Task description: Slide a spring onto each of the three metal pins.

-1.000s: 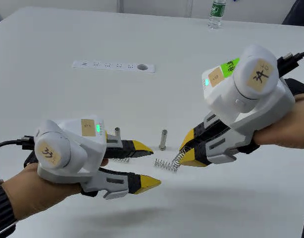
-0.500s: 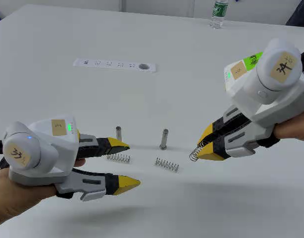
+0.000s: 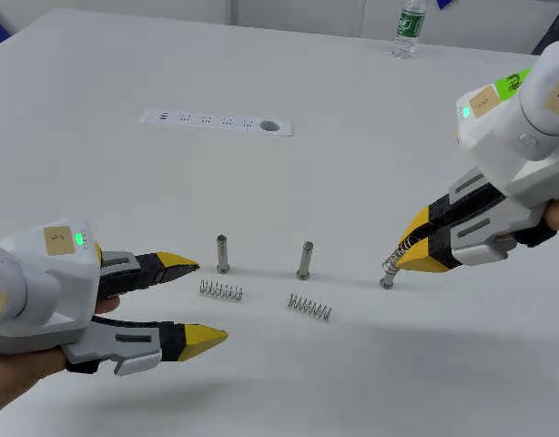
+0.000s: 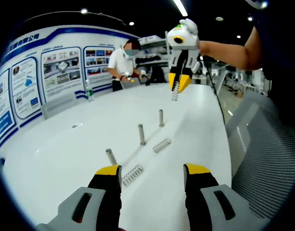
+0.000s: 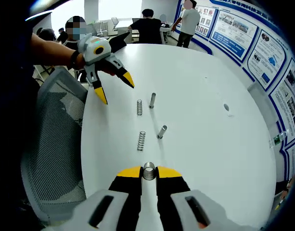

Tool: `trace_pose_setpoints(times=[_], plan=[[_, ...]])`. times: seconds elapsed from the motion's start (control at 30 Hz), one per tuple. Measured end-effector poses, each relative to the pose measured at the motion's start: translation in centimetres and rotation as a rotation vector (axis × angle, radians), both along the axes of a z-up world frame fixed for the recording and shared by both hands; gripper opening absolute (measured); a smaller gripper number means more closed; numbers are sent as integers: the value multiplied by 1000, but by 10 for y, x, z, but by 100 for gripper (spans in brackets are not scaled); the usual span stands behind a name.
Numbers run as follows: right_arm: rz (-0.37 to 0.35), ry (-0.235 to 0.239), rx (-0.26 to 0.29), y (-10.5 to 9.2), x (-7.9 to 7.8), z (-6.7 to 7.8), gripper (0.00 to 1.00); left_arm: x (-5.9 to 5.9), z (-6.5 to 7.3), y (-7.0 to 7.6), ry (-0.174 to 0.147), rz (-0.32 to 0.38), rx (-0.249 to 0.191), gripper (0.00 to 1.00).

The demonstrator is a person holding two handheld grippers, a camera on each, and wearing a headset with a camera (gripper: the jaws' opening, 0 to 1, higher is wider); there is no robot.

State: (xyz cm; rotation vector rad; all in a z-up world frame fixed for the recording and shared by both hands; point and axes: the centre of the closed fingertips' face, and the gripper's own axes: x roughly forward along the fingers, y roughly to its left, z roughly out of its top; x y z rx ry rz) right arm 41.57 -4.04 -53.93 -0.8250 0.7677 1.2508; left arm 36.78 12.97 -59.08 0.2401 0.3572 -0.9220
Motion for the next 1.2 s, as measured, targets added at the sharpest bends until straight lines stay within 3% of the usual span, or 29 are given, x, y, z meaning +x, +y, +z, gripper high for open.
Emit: trace_pose_setpoints(times=[0.37, 0.67, 1.0, 1.2], plan=[[-26, -22, -88, -20, 30, -2, 12, 1, 0, 9, -1, 48, -13, 58], [-35, -5, -131, -18, 49, -18, 12, 3, -1, 11, 1, 66, -24, 62], [-45, 30, -161, -21, 53, -38, 12, 2, -2, 15, 6, 79, -28, 65], [-53, 36, -158, -23, 53, -40, 12, 3, -3, 14, 9, 81, -29, 65]])
